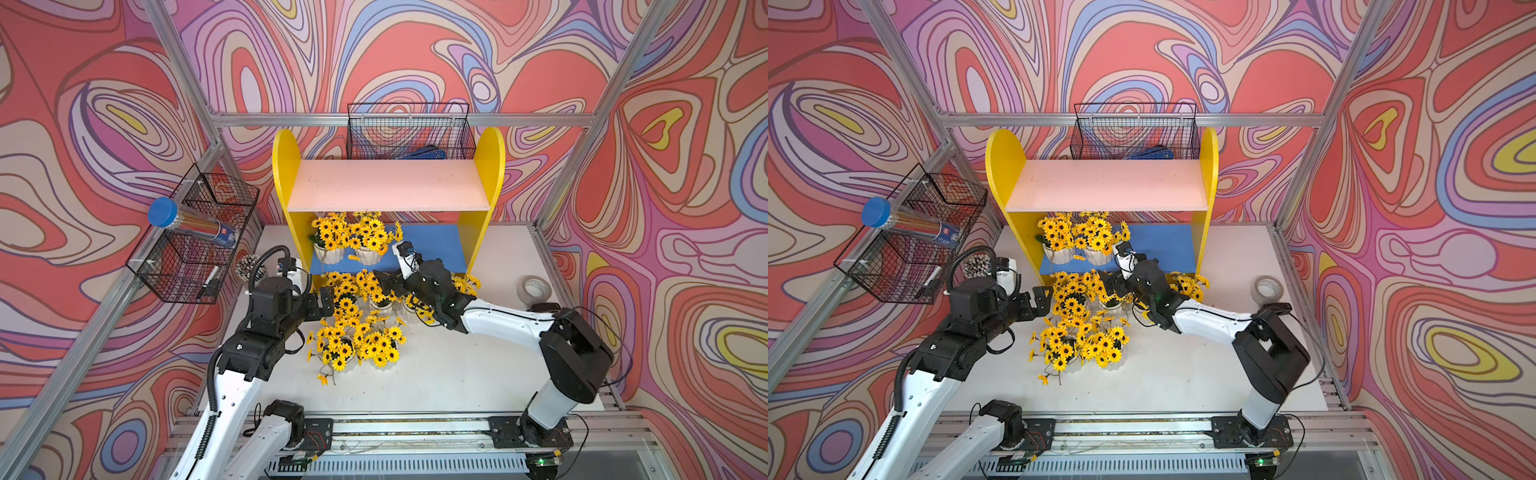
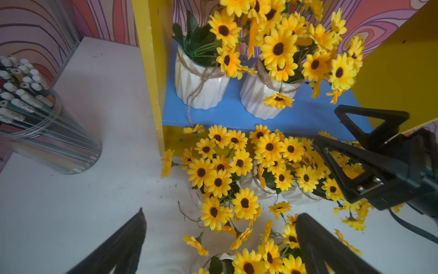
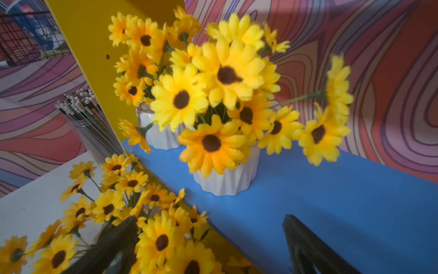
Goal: Take the sunflower pots off the shelves
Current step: Pick up the sunflower pot from the shelf.
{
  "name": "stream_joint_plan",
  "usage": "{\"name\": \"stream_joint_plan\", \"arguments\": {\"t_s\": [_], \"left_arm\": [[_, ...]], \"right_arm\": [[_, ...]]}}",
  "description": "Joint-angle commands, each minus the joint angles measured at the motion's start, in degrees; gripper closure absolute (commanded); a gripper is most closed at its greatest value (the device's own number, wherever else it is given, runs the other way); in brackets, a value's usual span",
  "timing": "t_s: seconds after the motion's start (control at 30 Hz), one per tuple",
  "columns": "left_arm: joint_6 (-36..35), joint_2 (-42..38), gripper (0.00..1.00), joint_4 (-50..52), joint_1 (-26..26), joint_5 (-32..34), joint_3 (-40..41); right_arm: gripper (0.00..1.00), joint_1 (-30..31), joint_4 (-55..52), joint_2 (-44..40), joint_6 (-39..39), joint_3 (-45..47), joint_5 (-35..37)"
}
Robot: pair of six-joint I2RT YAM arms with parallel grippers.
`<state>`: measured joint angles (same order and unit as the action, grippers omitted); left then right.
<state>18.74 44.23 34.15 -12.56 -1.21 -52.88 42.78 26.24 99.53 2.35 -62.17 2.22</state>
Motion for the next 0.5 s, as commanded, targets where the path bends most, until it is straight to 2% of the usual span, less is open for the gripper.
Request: {"name": "stream_joint_plan", "arguments": {"t_s": [0.0, 0.23, 0.47], "left_arm": [[-2.1, -2.2, 0.0, -0.88, 0.57, 1.9, 1.36], [-2.39, -3.56, 0.0, -0.46, 0.52, 1.48, 2.32], [-2.35, -3.01, 0.0, -0.69, 0.53, 0.33, 2.27]], "right_arm": [[0.02, -1.57, 3.97, 4.43, 0.3, -3.69, -4.83], [0.02, -3.21, 5.25, 12.72, 0.95, -11.87, -8.86], [0.02, -3.27, 5.58, 15.73, -0.91, -15.51, -8.42]]}}
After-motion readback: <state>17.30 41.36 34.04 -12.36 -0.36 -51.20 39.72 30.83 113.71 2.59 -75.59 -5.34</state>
